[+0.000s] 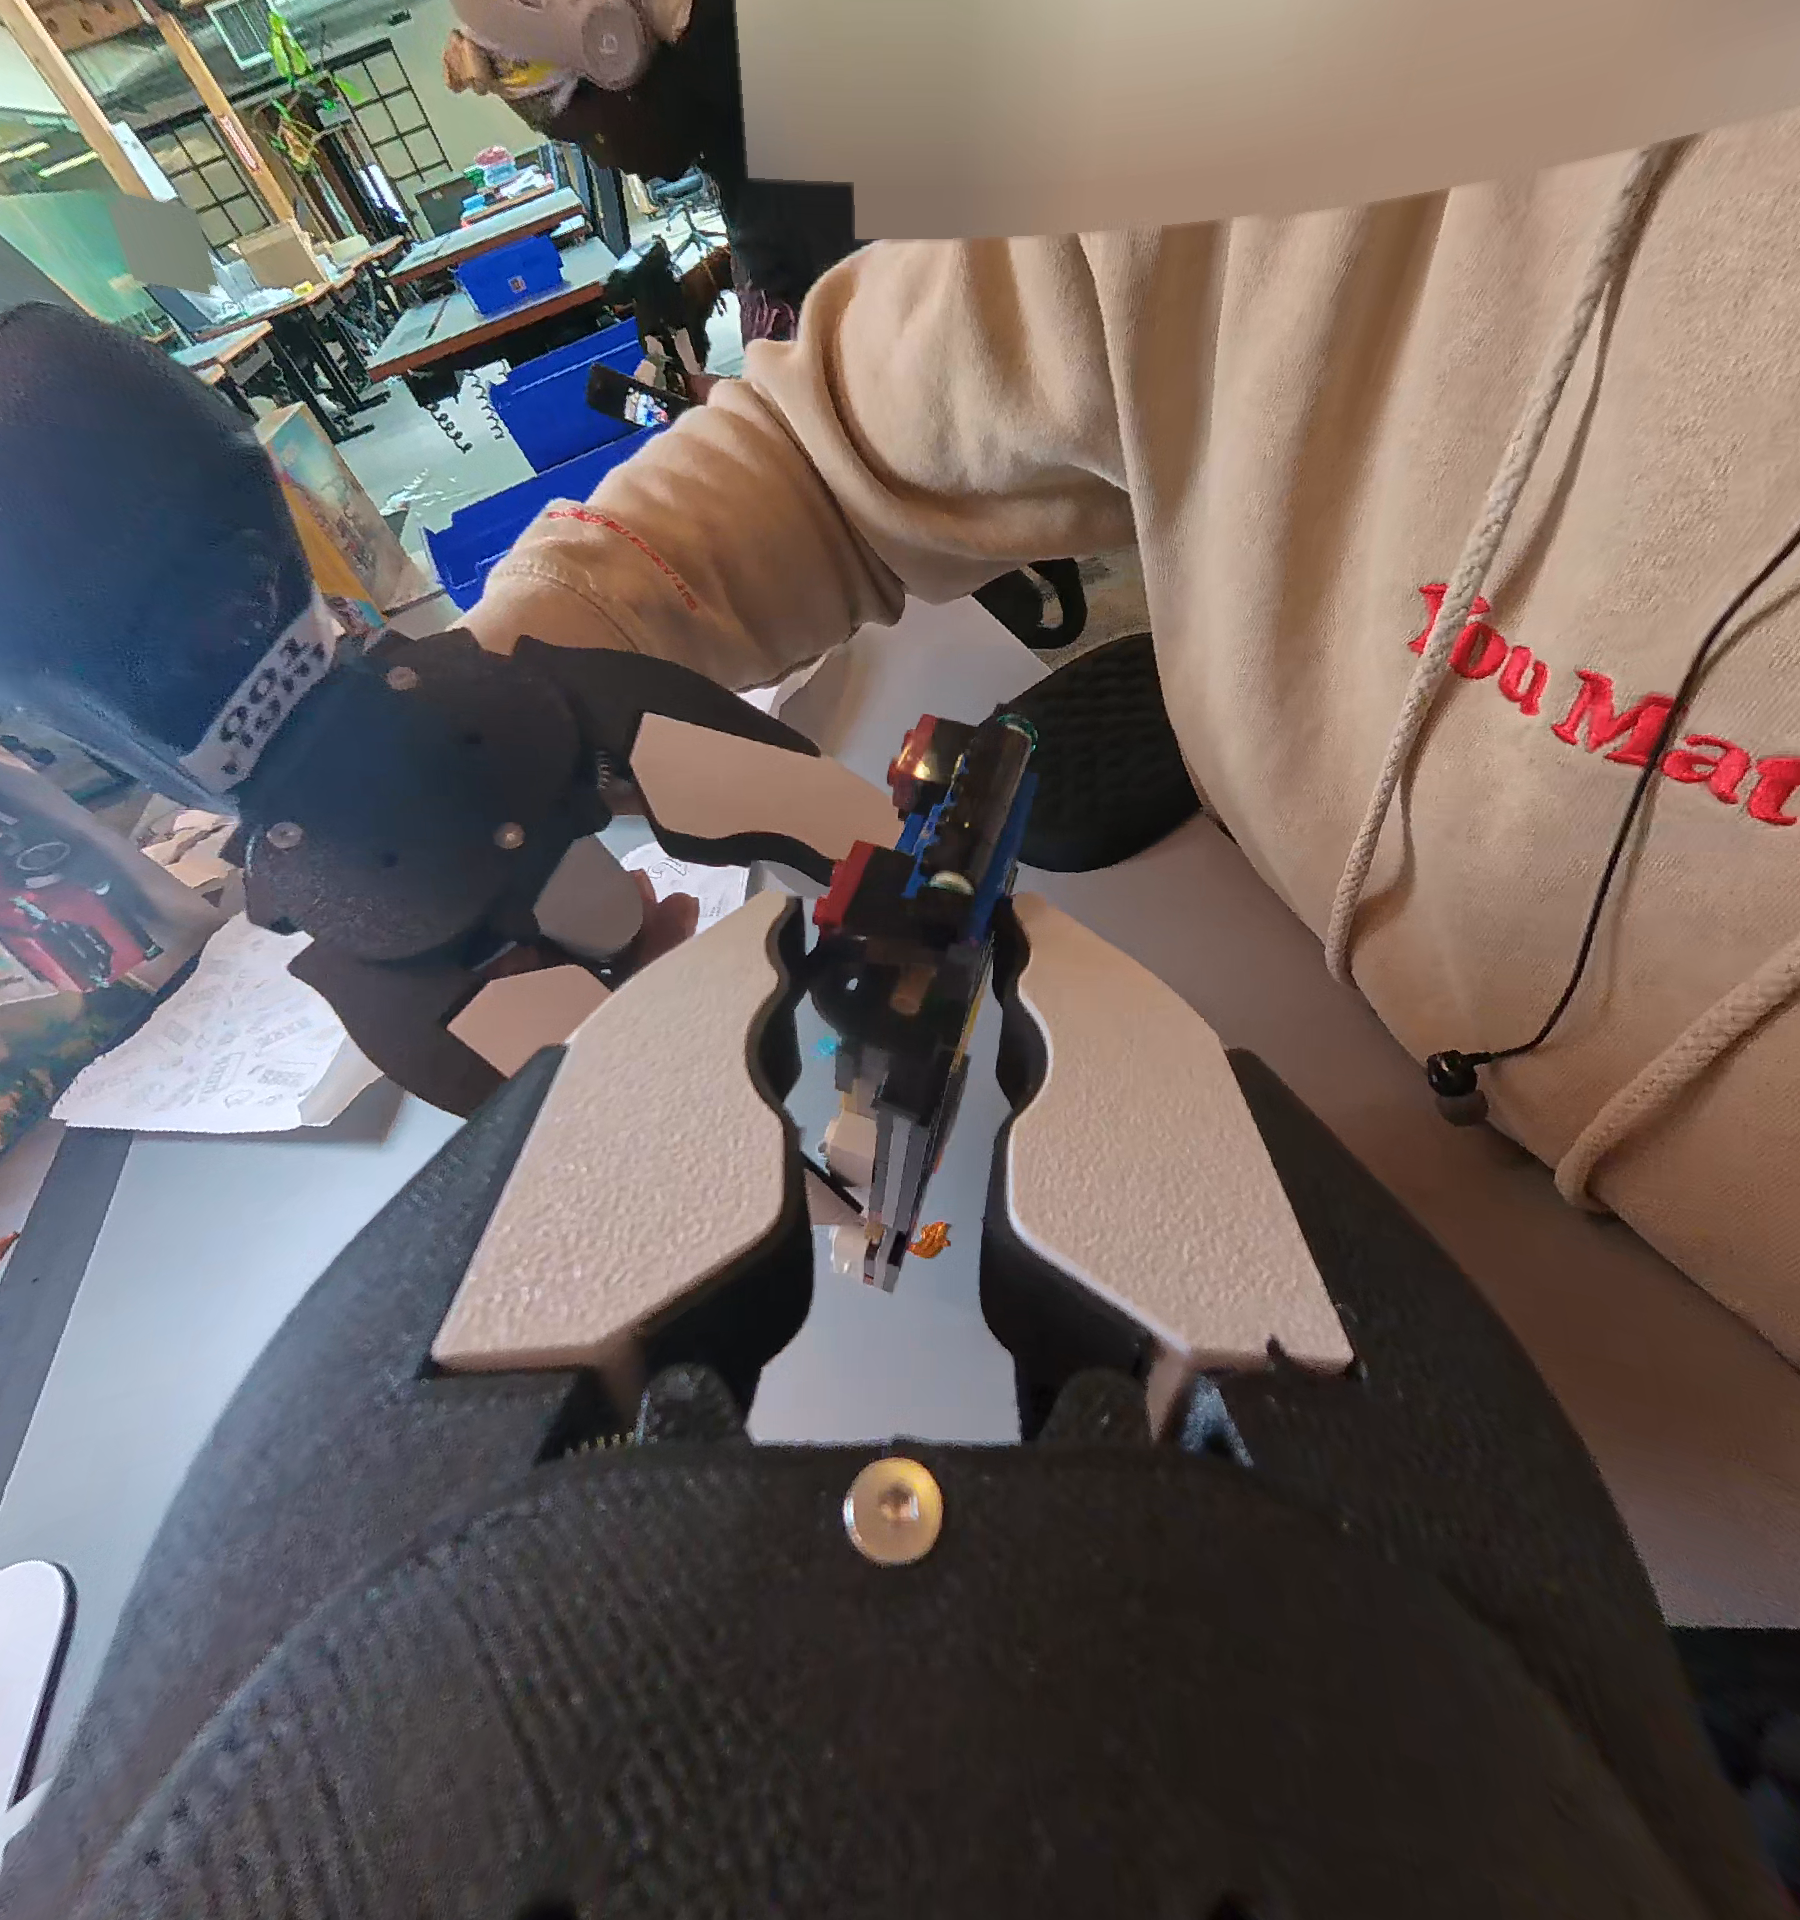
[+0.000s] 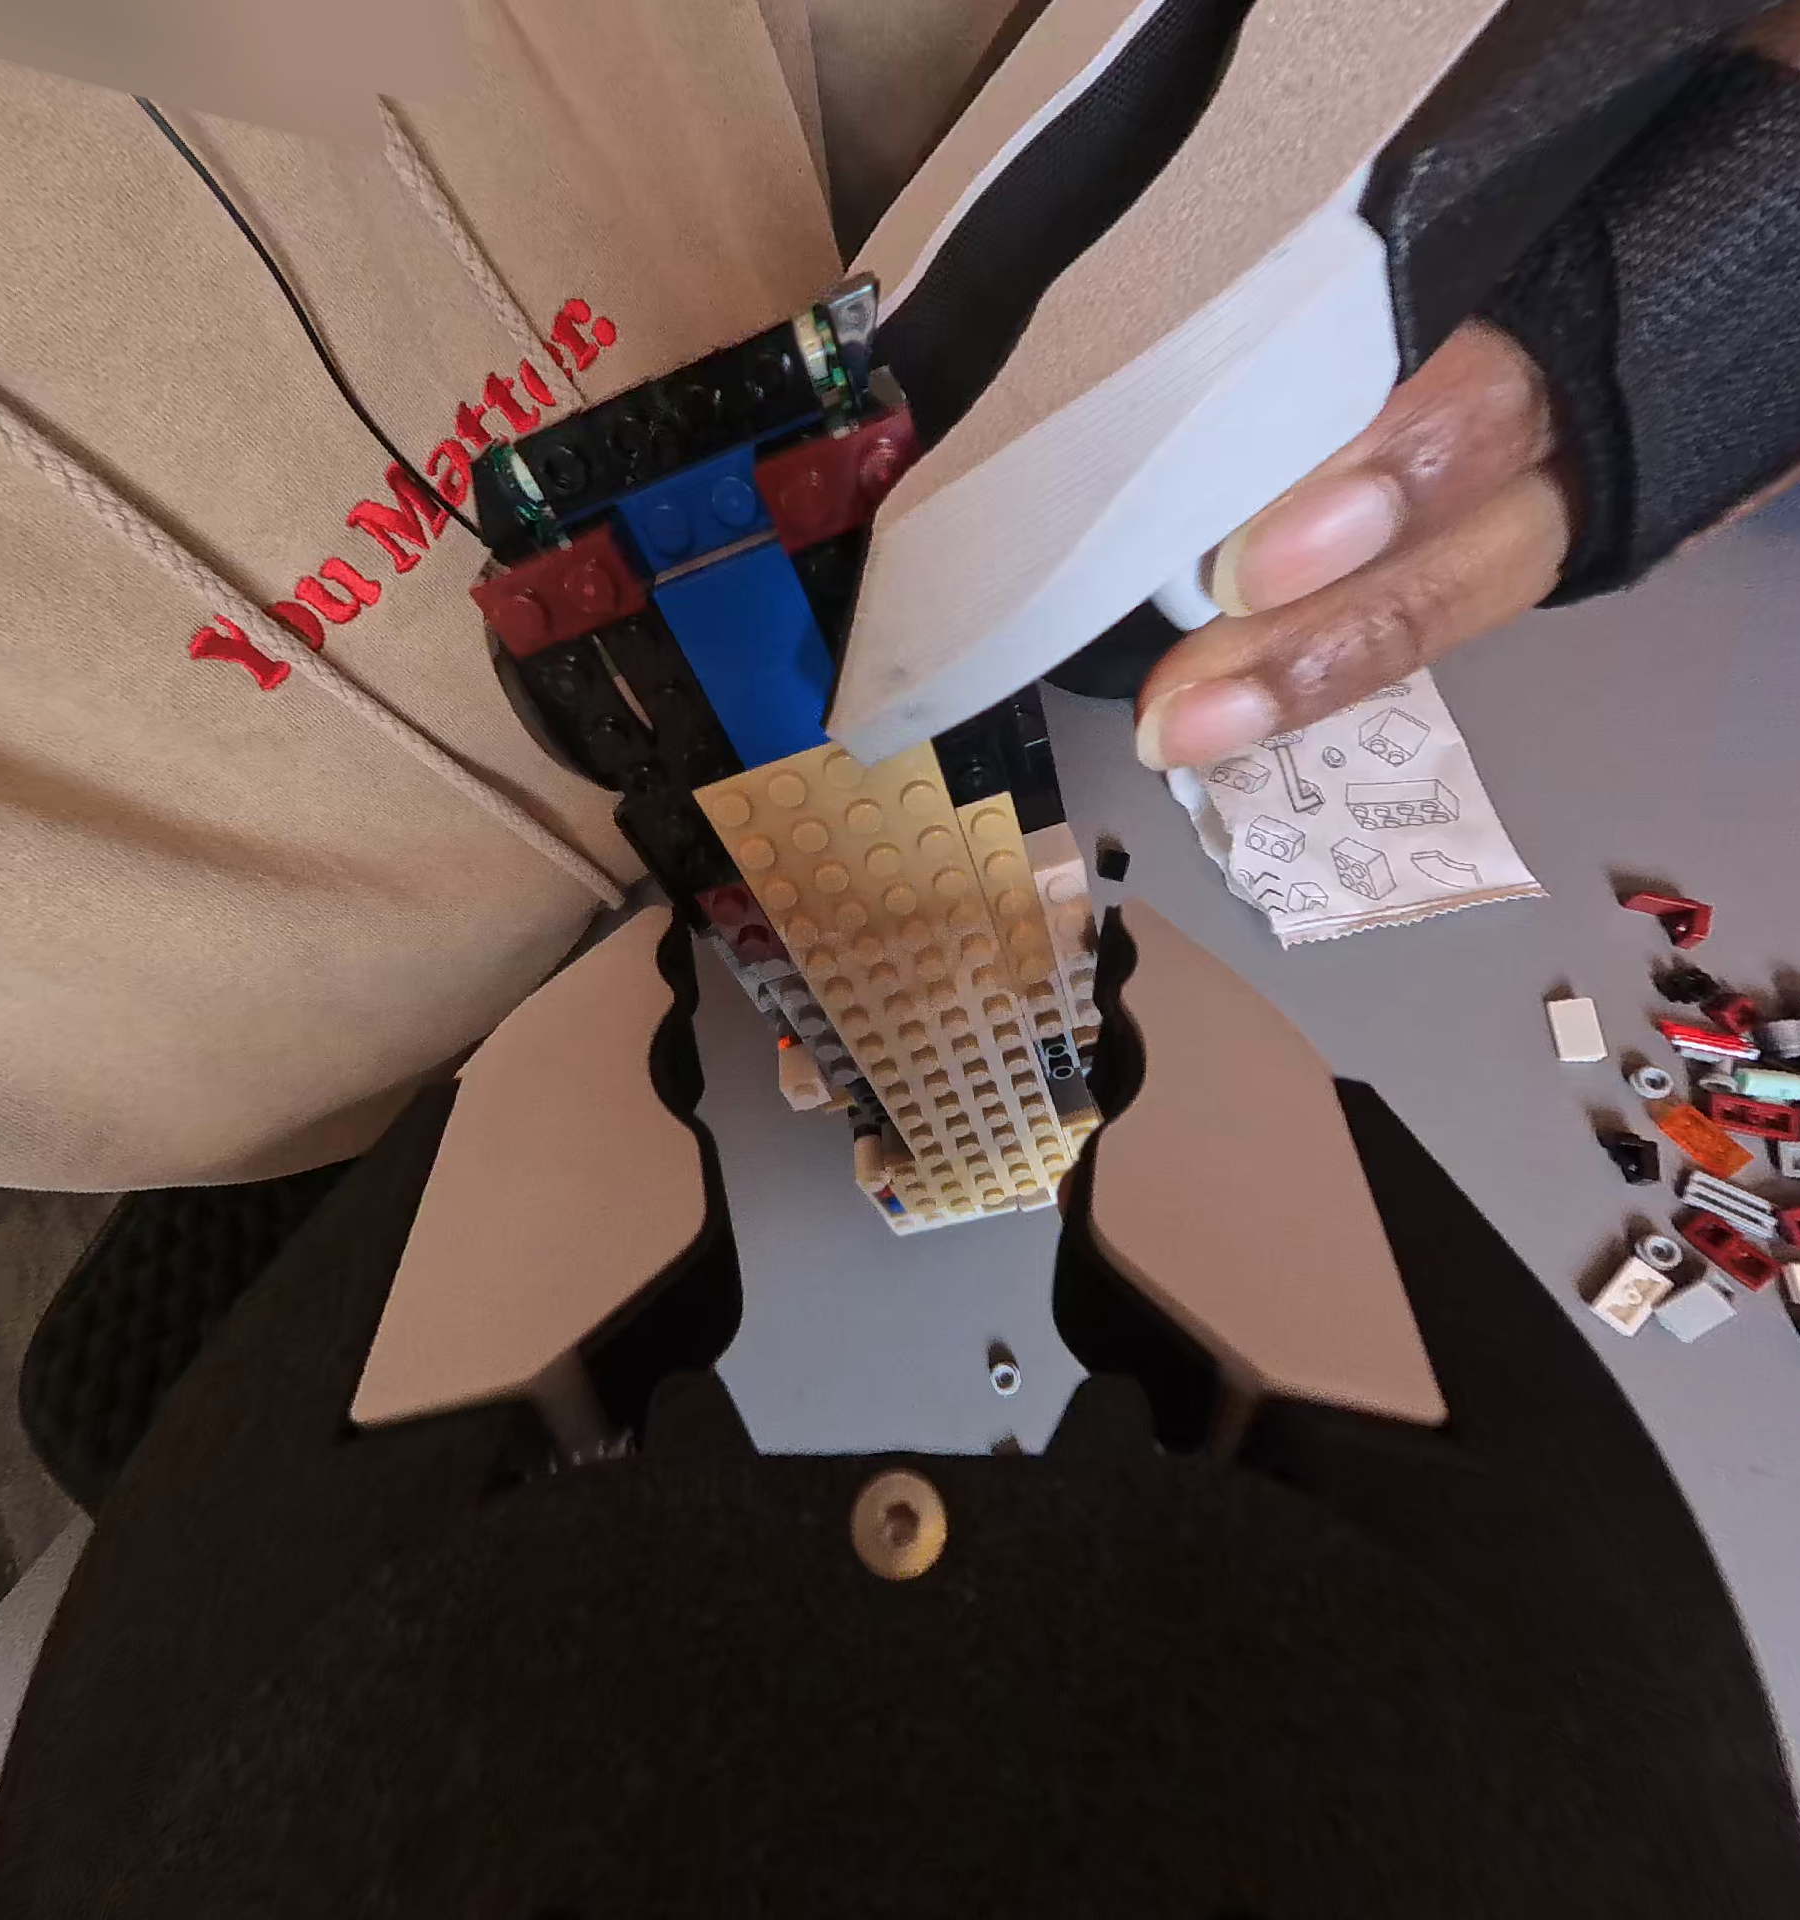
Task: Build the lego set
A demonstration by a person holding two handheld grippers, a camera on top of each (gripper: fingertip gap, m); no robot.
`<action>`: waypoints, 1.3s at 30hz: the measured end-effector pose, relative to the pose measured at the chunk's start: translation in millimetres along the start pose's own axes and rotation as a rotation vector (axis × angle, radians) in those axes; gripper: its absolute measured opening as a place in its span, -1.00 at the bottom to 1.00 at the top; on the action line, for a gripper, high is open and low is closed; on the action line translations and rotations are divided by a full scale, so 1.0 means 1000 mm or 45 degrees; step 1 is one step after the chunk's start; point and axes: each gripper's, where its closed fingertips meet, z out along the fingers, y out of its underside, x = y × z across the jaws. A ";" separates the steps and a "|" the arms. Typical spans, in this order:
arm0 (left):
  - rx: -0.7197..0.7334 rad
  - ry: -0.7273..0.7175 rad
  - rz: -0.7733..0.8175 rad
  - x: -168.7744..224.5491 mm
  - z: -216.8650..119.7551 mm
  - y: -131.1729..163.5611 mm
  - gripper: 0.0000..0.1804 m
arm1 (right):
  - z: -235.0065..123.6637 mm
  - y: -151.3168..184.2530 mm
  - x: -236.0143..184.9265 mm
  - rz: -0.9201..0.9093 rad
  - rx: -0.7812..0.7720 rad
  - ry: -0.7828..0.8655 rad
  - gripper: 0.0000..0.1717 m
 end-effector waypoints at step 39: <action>0.107 -0.766 -0.488 -0.041 -0.070 0.099 -0.56 | -0.056 0.133 0.099 0.123 -1.341 0.440 -0.25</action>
